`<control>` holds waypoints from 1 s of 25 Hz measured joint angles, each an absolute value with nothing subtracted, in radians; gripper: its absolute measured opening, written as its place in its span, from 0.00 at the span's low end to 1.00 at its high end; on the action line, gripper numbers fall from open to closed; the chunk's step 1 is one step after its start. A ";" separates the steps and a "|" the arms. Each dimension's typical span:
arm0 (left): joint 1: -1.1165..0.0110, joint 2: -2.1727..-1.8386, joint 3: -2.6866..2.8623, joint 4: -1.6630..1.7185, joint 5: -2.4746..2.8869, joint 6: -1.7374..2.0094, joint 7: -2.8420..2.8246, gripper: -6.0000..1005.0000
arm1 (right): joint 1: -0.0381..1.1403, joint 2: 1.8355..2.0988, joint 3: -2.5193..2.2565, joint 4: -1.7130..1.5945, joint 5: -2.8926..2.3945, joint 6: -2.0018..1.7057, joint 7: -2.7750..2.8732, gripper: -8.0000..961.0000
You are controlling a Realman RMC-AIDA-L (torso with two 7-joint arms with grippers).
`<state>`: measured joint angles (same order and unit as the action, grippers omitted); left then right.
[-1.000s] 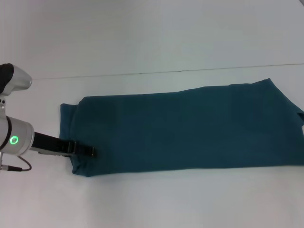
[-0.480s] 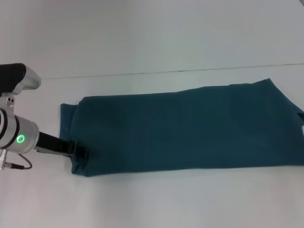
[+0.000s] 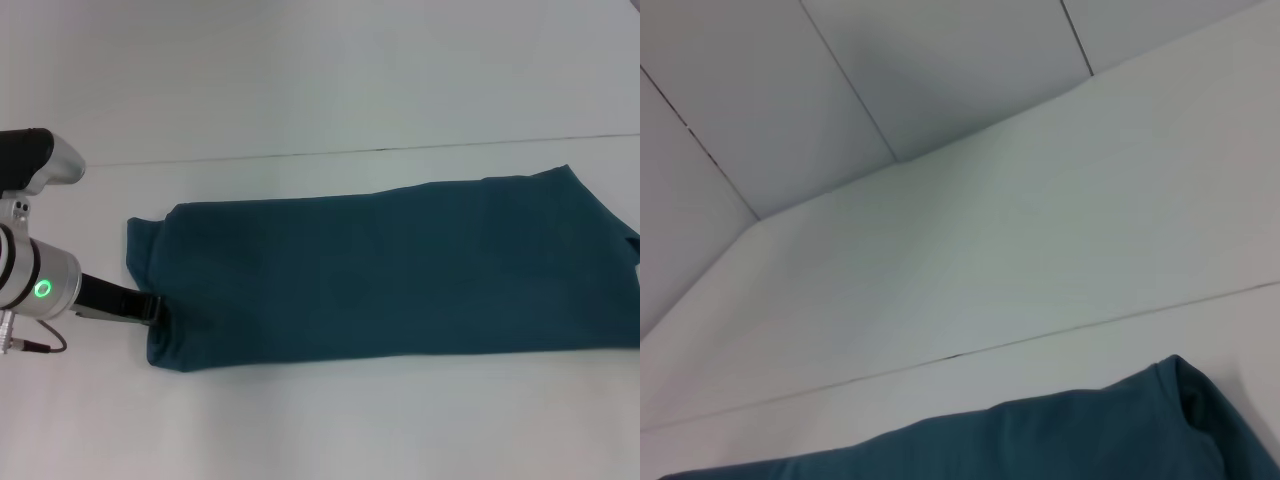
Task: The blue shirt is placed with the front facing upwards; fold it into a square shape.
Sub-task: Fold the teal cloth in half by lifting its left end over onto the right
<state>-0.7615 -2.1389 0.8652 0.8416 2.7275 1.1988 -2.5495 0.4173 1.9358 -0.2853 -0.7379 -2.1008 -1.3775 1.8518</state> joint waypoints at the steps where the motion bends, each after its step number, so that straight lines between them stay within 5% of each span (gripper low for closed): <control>1: -0.762 -2.139 0.865 0.841 2.728 1.198 -2.550 0.30 | 0.417 1.936 -0.285 -0.738 -2.098 -1.378 1.851 0.86; 3: -0.761 -2.139 0.865 0.841 2.727 1.198 -2.550 0.17 | 0.416 1.936 -0.285 -0.738 -2.095 -1.378 1.851 0.86; 8: -0.760 -2.137 0.865 0.841 2.727 1.196 -2.550 0.01 | 0.414 1.937 -0.285 -0.738 -2.094 -1.375 1.850 0.86; 25: -0.738 -2.100 0.808 0.871 2.723 1.218 -2.523 0.02 | 0.414 1.956 -0.286 -0.730 -2.094 -1.371 1.843 0.84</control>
<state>-0.7378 -2.1002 0.8076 0.8713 2.7235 1.2178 -2.5225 0.4144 1.9556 -0.2863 -0.7297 -2.0939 -1.3707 1.8429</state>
